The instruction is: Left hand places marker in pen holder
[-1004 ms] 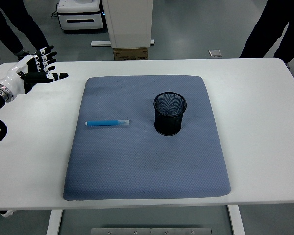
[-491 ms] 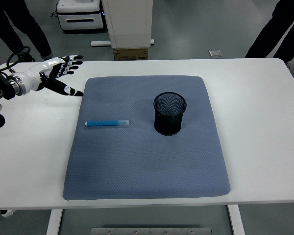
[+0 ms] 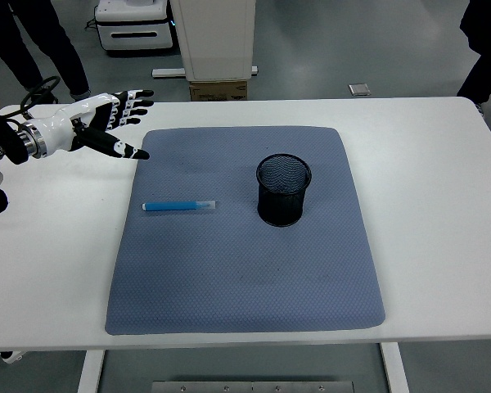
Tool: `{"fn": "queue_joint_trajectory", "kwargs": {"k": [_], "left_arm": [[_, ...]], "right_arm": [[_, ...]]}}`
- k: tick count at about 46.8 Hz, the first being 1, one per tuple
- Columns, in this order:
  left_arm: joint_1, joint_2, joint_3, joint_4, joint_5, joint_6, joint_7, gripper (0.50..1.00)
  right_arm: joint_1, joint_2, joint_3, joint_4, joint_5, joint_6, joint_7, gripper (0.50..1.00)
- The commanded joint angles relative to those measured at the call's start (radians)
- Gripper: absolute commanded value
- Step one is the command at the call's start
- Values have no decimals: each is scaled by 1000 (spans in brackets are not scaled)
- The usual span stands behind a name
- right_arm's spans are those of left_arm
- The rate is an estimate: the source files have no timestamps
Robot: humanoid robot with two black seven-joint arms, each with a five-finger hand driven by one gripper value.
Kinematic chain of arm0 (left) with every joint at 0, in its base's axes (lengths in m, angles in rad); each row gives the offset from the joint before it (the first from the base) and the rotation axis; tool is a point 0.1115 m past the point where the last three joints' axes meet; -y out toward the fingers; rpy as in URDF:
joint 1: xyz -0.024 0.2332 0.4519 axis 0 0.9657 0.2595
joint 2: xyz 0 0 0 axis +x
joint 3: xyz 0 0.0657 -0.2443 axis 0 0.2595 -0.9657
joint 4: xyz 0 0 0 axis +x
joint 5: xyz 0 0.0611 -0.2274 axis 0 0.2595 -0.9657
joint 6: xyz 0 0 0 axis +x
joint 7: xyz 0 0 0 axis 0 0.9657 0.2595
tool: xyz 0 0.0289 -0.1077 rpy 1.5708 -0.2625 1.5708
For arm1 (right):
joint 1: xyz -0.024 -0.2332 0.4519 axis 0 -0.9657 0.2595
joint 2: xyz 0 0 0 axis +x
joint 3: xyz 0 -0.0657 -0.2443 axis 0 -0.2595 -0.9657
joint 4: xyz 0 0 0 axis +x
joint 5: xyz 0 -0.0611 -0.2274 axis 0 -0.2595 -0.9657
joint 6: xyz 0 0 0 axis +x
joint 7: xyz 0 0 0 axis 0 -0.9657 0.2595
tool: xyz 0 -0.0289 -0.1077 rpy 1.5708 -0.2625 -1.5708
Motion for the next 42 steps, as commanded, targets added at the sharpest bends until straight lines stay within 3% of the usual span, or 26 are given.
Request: {"fn": "queue_joint_trajectory", "kwargs": {"k": [1, 12, 25, 36, 42], "left_arm": [[-2, -6, 19, -1, 1, 1, -1, 1000], [-61, -18, 127, -3, 38, 1, 7, 1000], [-113, -24, 139, -32, 282, -2, 18, 1000], [-142, -14, 142, -32, 377, -42, 99, 1000], [-142, -12, 151, -32, 383, -49, 110, 1000]], "right_arm": [[0, 0, -1, 0, 0, 0, 0, 1000], [0, 0, -1, 0, 0, 0, 0, 1000], [0, 0, 1, 0, 0, 0, 0, 1000], [0, 0, -1, 0, 0, 0, 0, 1000], [0, 0, -1, 0, 0, 0, 0, 1000]]}}
